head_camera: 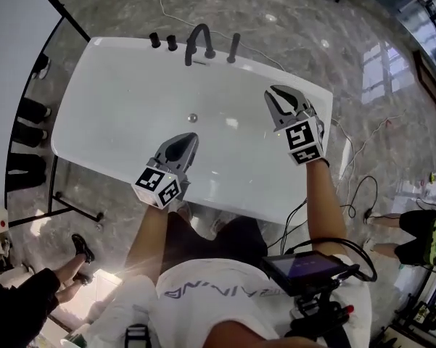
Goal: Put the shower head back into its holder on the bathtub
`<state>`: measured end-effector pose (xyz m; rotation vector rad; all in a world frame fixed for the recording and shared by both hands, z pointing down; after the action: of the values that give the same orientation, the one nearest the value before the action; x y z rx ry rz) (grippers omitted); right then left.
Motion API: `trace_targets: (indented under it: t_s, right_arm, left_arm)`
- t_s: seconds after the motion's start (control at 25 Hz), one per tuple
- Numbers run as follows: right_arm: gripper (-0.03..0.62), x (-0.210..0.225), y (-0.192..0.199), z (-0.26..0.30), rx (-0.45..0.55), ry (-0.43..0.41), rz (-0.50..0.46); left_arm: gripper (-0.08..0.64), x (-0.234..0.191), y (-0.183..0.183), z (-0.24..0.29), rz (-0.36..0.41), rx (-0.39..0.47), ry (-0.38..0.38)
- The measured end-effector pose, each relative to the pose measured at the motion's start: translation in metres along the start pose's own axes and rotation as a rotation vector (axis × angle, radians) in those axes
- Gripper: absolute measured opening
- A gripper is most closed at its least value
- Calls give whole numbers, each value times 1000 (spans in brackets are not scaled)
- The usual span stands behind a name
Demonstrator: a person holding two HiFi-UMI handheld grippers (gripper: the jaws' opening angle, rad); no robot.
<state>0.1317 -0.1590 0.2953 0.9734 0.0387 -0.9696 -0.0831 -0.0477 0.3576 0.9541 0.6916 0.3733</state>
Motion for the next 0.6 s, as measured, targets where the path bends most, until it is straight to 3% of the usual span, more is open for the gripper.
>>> trace_targets:
  t_s: [0.4,0.6]
  right_arm:
    - [12,-49,14,-126,105,-29,155]
    - [12,-76,25,-159,109,-47,265]
  left_arm:
    - [23,83,-43,-39,70,41,-12]
    - [23,116,-64,-46,155,49,17]
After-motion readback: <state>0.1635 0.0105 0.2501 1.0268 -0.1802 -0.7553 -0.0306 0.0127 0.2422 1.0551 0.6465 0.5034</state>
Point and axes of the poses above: the fingertips, and each gripper's own axes: z forward along the fingers, x to its right, y out of its underside, the point moved 4 cm from there along -z, backward along the fingers, and after that the axes turned 14 degrees about -x, right-handed, at the moved point
